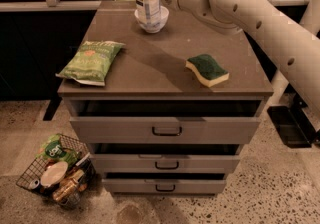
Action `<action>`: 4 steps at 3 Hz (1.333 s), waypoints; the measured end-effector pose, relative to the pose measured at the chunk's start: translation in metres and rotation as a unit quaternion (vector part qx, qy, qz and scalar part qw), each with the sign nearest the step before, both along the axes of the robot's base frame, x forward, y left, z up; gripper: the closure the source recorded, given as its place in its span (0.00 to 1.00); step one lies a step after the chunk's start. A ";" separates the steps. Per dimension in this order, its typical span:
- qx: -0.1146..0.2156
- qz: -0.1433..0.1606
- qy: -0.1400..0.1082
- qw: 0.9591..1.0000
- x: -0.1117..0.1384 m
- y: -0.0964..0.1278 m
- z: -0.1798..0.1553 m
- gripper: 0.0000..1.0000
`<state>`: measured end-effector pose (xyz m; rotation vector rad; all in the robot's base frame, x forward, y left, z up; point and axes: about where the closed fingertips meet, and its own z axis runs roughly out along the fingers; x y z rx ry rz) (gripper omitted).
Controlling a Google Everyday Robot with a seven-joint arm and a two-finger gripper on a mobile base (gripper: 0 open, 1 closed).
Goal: Pick blue plastic bottle from white bowl and place on counter
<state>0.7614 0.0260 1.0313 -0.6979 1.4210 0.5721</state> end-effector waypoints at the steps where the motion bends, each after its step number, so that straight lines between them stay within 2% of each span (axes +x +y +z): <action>1: -0.010 0.006 0.017 1.000 -0.015 0.002 -0.035 1.00; 2: -0.033 0.000 0.032 0.999 -0.027 0.004 -0.062 1.00; 3: -0.056 -0.002 0.035 0.998 -0.033 0.007 -0.083 1.00; 4: -0.059 -0.006 0.028 0.998 -0.034 -0.002 -0.101 0.86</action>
Offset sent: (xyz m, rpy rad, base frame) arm -0.0411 -0.0011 -0.0984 -0.1333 0.1058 -0.0313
